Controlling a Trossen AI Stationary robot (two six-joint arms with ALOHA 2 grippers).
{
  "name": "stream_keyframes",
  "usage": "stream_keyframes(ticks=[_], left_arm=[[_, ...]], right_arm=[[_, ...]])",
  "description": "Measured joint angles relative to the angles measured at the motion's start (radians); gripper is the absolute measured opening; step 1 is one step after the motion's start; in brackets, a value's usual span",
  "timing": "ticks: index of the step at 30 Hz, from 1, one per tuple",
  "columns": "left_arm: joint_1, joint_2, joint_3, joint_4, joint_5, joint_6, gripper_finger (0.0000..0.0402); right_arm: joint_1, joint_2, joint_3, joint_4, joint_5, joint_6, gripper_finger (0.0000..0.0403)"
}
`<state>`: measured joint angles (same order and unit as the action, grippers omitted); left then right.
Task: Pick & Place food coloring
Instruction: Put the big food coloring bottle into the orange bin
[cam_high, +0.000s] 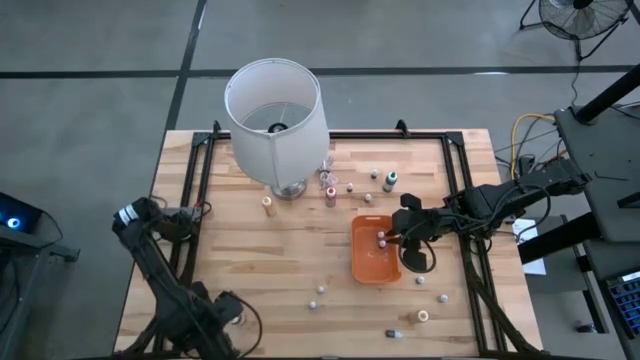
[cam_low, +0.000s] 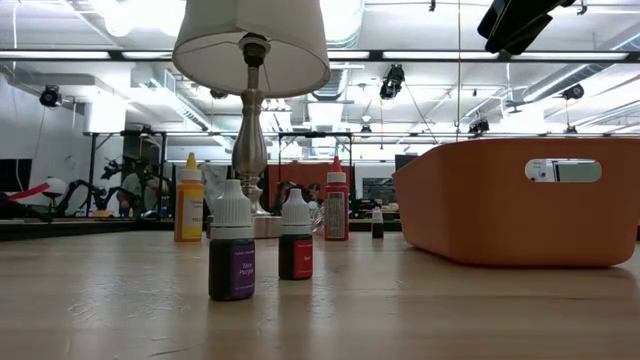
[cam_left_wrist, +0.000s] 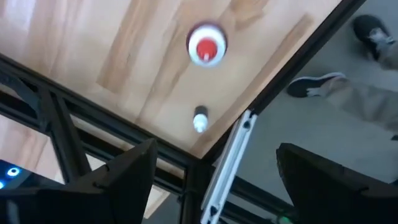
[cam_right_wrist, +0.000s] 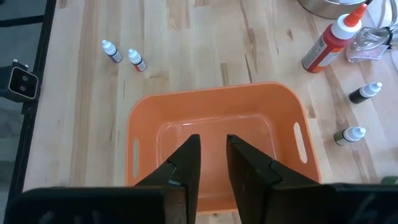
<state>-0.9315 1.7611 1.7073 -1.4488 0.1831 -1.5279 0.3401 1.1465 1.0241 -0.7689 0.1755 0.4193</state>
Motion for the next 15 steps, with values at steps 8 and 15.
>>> stream_keyframes(ticks=[8,15], left_arm=[[-0.068,0.000,-0.173,0.171,0.037,-0.096,0.0300],[-0.091,0.000,-0.324,0.381,0.069,-0.151,0.0300]], right_arm=[[0.000,0.000,0.000,0.000,0.000,0.000,0.0078],[0.000,0.000,0.000,-0.001,-0.001,0.019,0.0073]])
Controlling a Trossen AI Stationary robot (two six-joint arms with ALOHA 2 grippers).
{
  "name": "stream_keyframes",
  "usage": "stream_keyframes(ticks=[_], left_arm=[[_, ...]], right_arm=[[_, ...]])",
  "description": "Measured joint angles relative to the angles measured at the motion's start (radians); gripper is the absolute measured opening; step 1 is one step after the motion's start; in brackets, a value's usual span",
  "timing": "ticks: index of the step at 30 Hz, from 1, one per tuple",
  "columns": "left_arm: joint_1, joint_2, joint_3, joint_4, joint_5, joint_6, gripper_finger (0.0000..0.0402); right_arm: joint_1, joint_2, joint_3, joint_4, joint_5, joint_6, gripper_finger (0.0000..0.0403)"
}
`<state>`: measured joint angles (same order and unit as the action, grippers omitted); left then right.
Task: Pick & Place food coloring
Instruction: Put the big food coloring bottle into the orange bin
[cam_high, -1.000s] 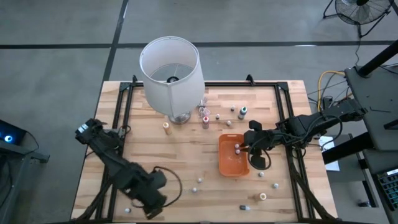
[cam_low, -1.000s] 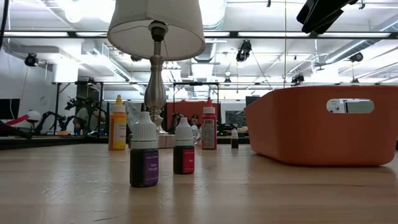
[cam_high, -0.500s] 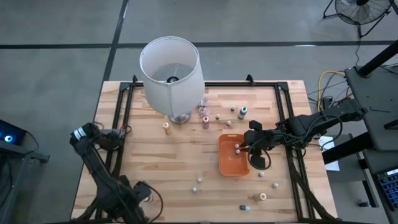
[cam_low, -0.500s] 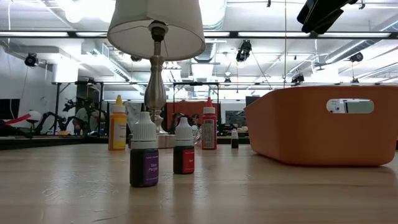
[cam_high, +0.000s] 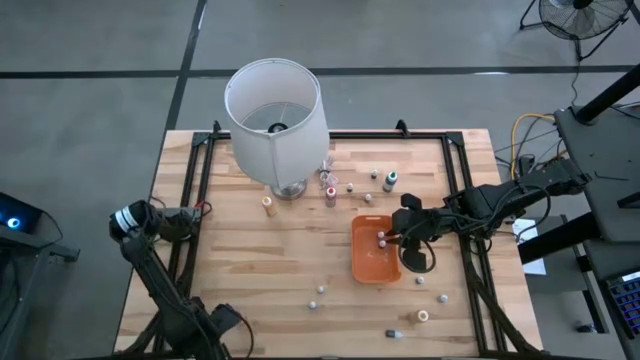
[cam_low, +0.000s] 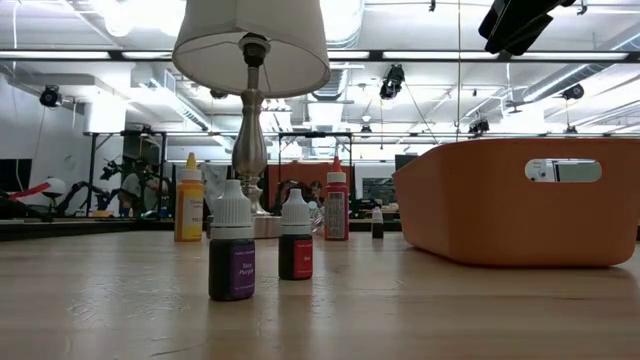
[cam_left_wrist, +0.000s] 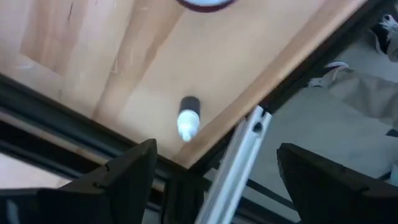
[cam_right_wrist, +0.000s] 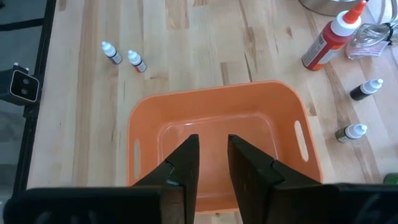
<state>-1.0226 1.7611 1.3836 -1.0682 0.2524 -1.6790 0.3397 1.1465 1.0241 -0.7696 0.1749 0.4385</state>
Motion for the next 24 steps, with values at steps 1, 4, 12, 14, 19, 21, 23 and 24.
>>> stream_keyframes(ticks=[1,4,12,14,19,21,23,24], left_arm=[[-0.001,0.000,-0.017,0.021,0.001,-0.007,0.0300],[-0.002,0.000,-0.061,0.055,0.004,-0.030,0.0300],[-0.031,0.000,-0.097,0.100,0.001,-0.052,0.0300],[-0.044,0.000,-0.108,0.111,-0.003,-0.071,0.0300],[-0.058,0.000,-0.143,0.145,-0.003,-0.100,0.0300],[-0.056,0.000,-0.143,0.155,-0.007,-0.101,0.0300],[-0.055,0.000,-0.143,0.152,-0.010,-0.102,0.0300],[-0.054,0.000,-0.142,0.153,-0.011,-0.103,0.0300]], right_arm=[[0.000,0.000,0.000,-0.001,0.000,0.000,0.0072],[0.000,0.000,0.000,-0.001,-0.001,0.000,0.0069],[0.000,0.000,0.000,-0.003,-0.021,0.007,0.0076],[0.000,0.000,0.000,-0.004,-0.021,0.007,0.0077],[0.000,0.000,0.000,-0.005,-0.022,0.005,0.0072],[0.000,0.000,0.000,-0.005,-0.022,0.006,0.0069],[0.000,0.000,0.000,-0.006,-0.022,0.006,0.0068],[0.000,0.000,0.000,-0.008,-0.022,0.004,0.0068]])
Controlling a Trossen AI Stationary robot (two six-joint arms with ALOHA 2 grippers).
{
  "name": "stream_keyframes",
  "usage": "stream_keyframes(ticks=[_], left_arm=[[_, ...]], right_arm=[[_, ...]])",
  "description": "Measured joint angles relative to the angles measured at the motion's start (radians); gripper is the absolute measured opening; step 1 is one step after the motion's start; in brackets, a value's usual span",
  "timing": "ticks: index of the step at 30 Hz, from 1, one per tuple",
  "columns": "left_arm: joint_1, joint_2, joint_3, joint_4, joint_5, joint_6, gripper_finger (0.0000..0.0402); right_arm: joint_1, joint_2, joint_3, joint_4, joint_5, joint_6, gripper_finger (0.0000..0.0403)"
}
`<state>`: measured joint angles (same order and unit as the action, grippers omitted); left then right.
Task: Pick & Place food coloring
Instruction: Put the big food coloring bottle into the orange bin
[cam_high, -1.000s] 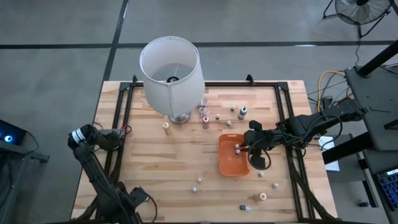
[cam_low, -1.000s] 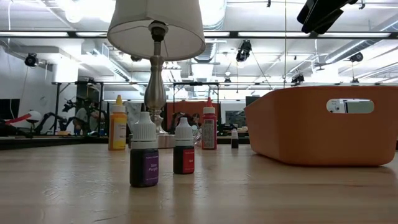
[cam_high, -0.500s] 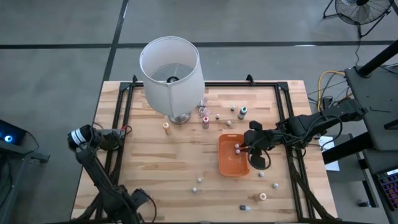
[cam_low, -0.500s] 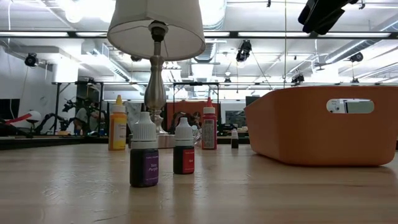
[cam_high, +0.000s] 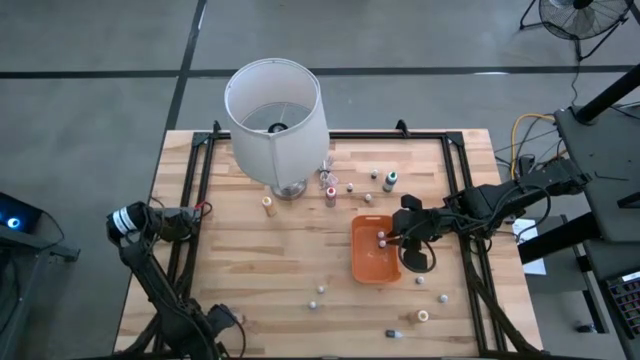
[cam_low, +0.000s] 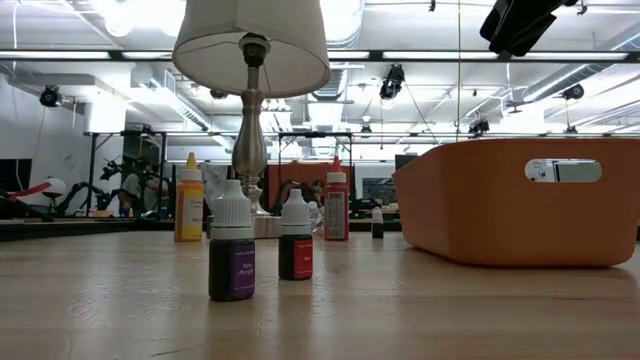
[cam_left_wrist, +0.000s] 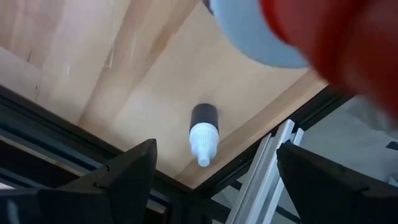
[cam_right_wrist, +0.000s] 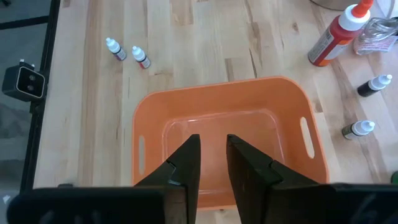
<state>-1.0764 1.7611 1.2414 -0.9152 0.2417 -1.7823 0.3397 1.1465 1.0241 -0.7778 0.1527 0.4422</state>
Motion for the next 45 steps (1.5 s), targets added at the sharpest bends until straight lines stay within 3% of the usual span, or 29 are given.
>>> stream_keyframes(ticks=[18,25,33,39,45], left_arm=[[0.030,-0.013,0.045,-0.026,-0.024,-0.005,0.0300],[0.041,-0.013,0.068,-0.039,-0.121,-0.007,0.0300],[0.058,-0.013,0.094,-0.185,-0.245,-0.061,0.0300],[0.085,-0.013,0.096,-0.174,-0.369,-0.072,0.0300],[0.113,-0.013,0.086,-0.155,-0.394,-0.072,0.0300]], right_arm=[[0.000,0.000,0.000,-0.003,0.000,-0.031,0.0068],[0.000,0.000,0.000,-0.001,0.000,-0.031,0.0075],[0.000,0.000,0.000,-0.001,0.000,-0.031,0.0072],[0.000,0.000,0.000,0.000,0.000,-0.031,0.0069],[0.000,0.000,0.000,0.000,0.001,-0.038,0.0077]])
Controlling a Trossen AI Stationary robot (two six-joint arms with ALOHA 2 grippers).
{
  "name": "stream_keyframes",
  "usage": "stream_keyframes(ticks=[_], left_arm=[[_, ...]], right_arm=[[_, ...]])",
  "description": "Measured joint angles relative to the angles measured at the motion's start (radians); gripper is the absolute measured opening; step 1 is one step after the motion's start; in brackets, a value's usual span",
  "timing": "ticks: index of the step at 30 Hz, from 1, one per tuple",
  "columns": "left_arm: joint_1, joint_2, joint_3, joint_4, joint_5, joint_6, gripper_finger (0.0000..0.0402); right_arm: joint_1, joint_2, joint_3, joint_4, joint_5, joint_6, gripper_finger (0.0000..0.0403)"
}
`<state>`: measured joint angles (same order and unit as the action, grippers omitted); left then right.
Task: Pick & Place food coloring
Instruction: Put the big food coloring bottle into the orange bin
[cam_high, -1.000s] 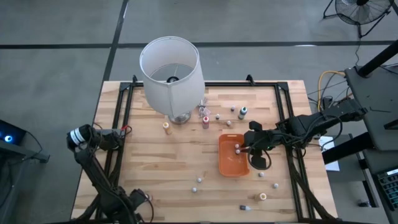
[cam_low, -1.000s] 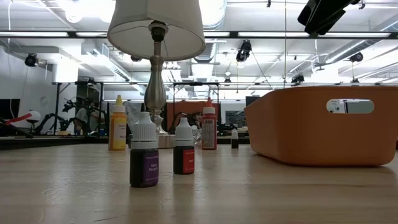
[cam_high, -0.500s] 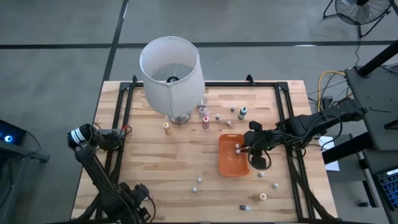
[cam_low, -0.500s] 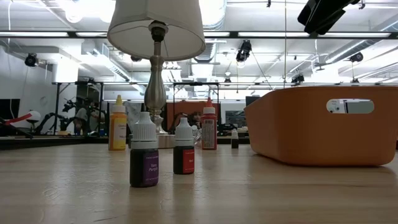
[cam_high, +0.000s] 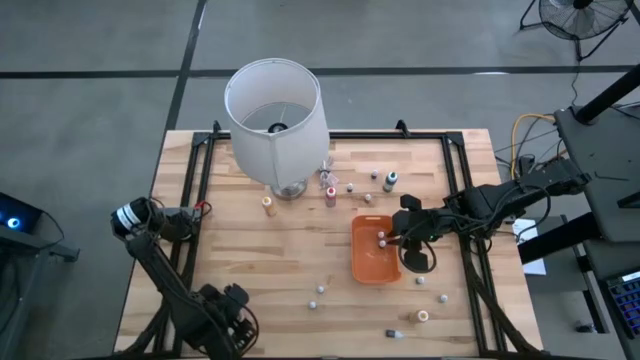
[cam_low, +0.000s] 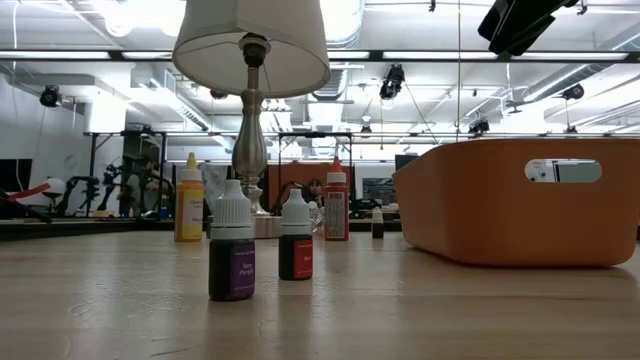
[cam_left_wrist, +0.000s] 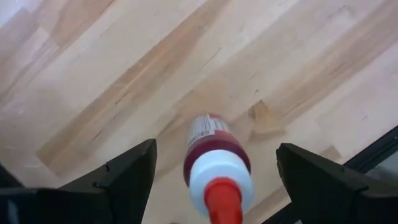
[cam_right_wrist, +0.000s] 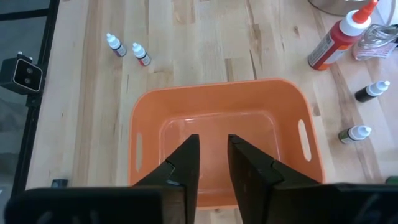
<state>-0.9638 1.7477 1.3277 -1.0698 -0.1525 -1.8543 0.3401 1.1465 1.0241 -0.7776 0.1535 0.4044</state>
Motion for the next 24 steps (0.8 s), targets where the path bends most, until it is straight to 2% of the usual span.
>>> stream_keyframes(ticks=[5,11,24], left_arm=[[0.002,0.000,-0.015,0.078,0.004,-0.005,0.0299],[0.002,0.001,-0.016,0.077,0.004,-0.033,0.0282],[0.003,0.001,-0.022,0.074,0.029,-0.070,0.0182]], right_arm=[[0.000,0.000,0.000,-0.001,0.001,-0.006,0.0078],[-0.001,0.000,0.000,-0.001,0.003,-0.012,0.0068],[0.000,0.000,0.000,-0.001,0.003,-0.005,0.0075]])
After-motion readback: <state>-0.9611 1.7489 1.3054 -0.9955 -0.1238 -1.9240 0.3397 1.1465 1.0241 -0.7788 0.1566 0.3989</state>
